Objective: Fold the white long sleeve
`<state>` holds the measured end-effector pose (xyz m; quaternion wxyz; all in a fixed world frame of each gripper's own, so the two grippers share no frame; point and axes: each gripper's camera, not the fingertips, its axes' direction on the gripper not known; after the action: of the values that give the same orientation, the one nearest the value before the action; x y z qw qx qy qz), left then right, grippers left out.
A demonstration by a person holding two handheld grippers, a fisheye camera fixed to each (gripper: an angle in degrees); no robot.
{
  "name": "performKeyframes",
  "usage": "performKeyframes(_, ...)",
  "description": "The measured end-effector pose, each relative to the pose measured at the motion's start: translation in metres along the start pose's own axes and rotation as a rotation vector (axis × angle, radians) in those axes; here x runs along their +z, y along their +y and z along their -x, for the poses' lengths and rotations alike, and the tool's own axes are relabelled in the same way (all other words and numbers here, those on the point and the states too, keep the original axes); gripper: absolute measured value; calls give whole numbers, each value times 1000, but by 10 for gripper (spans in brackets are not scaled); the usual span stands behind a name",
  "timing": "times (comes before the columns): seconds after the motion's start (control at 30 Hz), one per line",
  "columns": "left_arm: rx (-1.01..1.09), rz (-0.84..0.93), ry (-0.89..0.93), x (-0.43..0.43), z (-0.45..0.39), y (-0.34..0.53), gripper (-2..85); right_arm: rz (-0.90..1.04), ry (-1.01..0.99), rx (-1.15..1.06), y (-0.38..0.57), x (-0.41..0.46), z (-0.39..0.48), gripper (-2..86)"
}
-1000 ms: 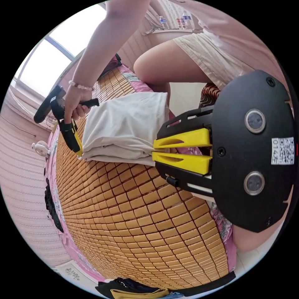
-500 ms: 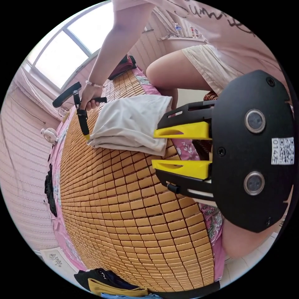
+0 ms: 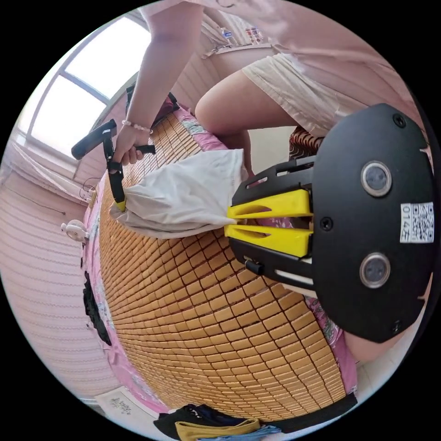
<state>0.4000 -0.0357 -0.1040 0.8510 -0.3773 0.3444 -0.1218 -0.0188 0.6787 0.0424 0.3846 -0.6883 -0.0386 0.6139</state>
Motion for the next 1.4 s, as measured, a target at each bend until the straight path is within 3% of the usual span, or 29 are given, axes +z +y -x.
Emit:
performKeyframes(0.27, 250, -208, -3, -115, -88, -10, -9, -453, 97, 189, 148, -197, 59, 18)
performKeyframes(0.43, 447, -296, 53, -149, -149, -49, -9, -601, 271, 239, 218, -297, 88, 18)
performKeyframes(0.7, 597, -360, 458, -112, -259, -197, -5, -543, 667, 308, 247, -460, 64, 23)
performKeyframes(0.83, 524, -352, 455, -72, -310, -287, 10, -406, 773, 539, 210, -518, -44, 40)
performKeyframes(0.93, 342, -223, 495, -13, -320, -360, 39, -302, 956, 752, 205, -512, -122, 59)
performKeyframes(1.03, 270, -83, 509, 25, -300, -373, 30, -302, 932, 825, 226, -475, -142, 69)
performKeyframes(1.23, 384, -97, 326, -24, -210, -258, -6, -308, 935, 644, 289, -377, -70, 75)
performKeyframes(1.4, 187, -105, 150, -111, -114, -126, -9, -347, 824, 635, 345, -315, 12, 65)
